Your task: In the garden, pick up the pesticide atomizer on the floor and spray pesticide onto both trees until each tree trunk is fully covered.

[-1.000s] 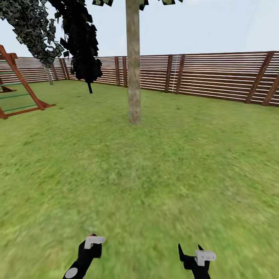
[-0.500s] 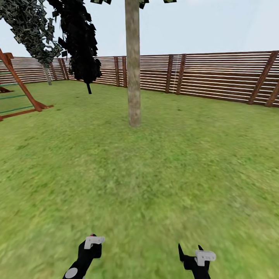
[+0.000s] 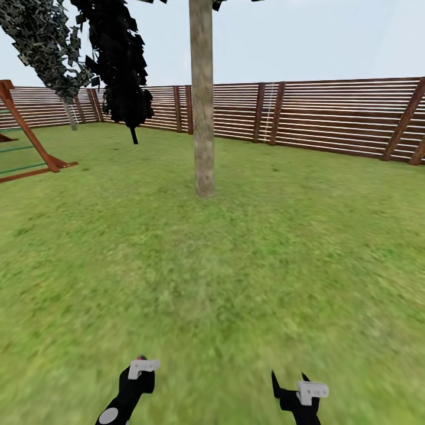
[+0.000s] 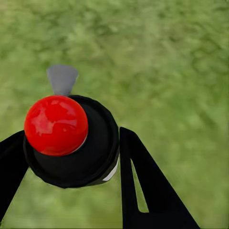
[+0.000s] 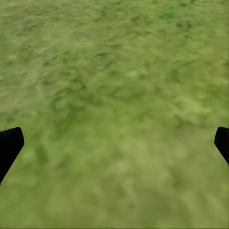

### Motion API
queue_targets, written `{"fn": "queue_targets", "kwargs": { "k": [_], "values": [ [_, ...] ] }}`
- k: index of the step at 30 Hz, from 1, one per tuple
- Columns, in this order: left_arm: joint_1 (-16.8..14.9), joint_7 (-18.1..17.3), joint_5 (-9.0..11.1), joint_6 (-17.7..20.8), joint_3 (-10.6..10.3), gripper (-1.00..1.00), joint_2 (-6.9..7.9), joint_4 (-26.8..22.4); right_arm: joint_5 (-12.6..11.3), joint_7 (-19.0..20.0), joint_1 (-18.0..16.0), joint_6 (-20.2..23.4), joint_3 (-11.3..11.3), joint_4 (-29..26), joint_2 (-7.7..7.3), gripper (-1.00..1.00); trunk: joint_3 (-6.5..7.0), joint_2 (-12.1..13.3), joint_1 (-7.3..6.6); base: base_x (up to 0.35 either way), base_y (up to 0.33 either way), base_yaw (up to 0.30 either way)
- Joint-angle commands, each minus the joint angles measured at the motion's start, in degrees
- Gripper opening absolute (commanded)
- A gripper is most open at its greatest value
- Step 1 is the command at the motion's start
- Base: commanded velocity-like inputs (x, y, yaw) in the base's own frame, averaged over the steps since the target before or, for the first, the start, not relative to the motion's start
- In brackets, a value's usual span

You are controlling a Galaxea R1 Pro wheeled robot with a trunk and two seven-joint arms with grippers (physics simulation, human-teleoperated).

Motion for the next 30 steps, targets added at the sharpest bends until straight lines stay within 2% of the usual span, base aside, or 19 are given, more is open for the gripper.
{"fn": "queue_targets", "kwargs": {
  "k": [1,30],
  "values": [
    [0.0,0.0,0.0,0.0,0.0,-1.0,0.0,0.0,0.0,0.0,0.0,0.0,0.0,0.0,0.0,1.0,0.0,0.0,0.0,0.339,0.0,0.0],
    [0.0,0.0,0.0,0.0,-0.2,-1.0,0.0,0.1,0.0,0.0,0.0,0.0,0.1,0.1,0.06,1.0,0.0,0.0,0.0,0.339,0.0,0.0]
  ]
}}
